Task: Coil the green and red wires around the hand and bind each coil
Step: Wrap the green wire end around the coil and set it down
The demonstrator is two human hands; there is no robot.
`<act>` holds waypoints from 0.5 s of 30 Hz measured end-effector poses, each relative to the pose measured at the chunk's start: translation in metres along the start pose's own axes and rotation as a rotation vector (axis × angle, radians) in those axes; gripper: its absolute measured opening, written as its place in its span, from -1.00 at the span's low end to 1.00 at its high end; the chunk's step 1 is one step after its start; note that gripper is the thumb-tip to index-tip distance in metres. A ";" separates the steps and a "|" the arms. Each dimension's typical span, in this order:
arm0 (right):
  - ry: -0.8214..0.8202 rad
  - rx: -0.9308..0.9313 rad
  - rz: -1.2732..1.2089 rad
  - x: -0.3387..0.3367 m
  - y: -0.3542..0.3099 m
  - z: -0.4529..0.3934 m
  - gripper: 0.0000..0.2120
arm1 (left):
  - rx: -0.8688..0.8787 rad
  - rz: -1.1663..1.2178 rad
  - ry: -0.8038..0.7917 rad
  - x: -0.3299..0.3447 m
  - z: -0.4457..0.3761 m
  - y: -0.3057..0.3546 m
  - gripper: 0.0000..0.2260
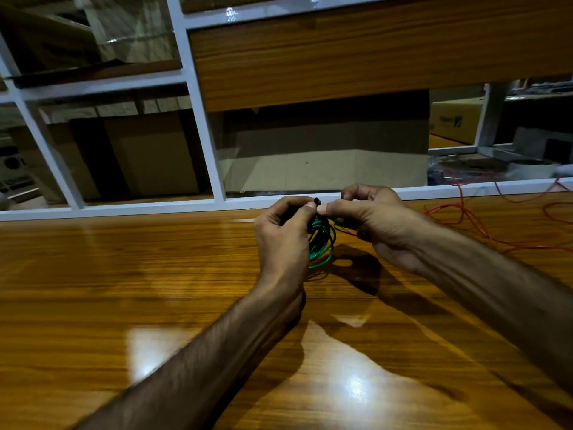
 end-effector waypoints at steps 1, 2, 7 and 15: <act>-0.002 0.002 0.001 0.000 0.000 0.000 -0.71 | -0.001 0.003 -0.002 0.000 0.000 0.000 -0.83; -0.005 0.004 -0.001 0.000 0.000 0.000 -0.72 | -0.002 0.004 -0.004 0.000 0.000 -0.001 -0.83; -0.011 0.023 -0.010 0.003 0.002 -0.001 -0.67 | 0.009 0.009 -0.006 0.000 -0.002 -0.001 -0.84; -0.103 0.090 0.055 0.002 0.000 0.001 -0.69 | 0.016 -0.015 -0.021 0.001 -0.002 -0.005 -0.88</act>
Point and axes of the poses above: each hand's wrist, its own z-axis away from the middle knuckle, its own x-axis out of the palm, y = z × x, the point moved 7 cm from there along -z, towards the middle knuckle, and after that the axes turned 3 degrees about z, right-handed, at the moved point
